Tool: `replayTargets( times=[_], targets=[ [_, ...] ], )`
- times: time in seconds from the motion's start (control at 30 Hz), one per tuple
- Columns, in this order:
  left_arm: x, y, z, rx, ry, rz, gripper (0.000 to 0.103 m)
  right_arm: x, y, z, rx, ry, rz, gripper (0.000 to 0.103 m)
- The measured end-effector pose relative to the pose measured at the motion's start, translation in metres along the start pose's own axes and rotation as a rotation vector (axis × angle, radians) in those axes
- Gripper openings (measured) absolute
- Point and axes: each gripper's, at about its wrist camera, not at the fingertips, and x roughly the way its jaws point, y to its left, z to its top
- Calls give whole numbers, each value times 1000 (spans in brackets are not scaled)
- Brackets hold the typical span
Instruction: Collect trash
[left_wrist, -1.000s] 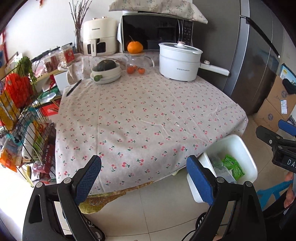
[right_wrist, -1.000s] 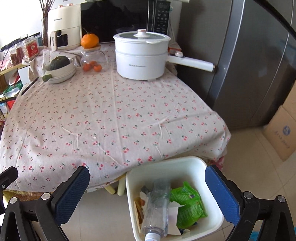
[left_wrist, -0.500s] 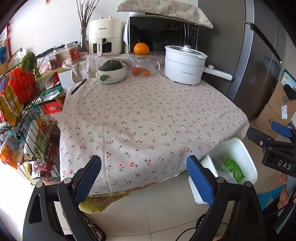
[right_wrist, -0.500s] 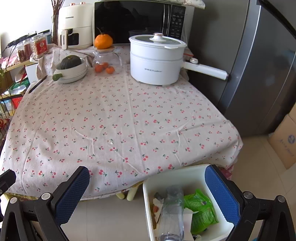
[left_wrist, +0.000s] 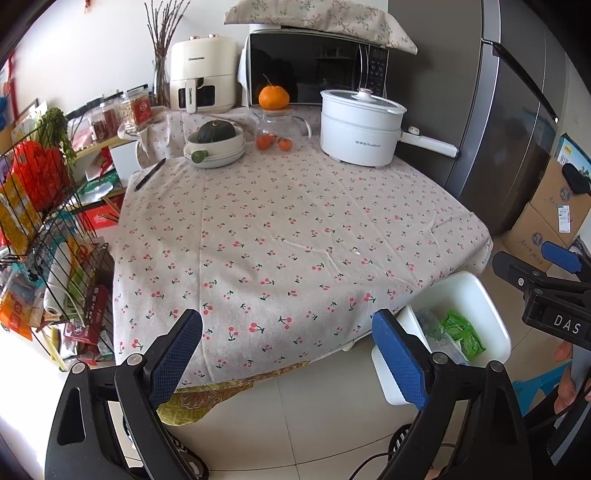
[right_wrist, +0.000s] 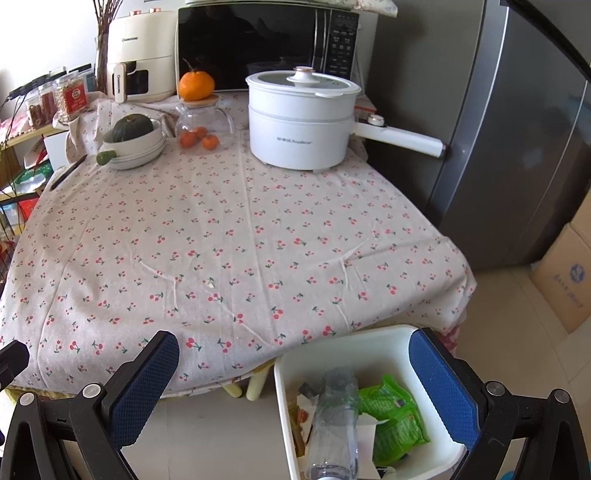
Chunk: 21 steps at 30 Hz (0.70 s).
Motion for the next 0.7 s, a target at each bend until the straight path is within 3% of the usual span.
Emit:
replayTargets(
  times=[0.7],
  targets=[
    [0, -3, 2, 10, 10, -7, 95, 3, -1, 1, 2, 7, -8, 102]
  ],
)
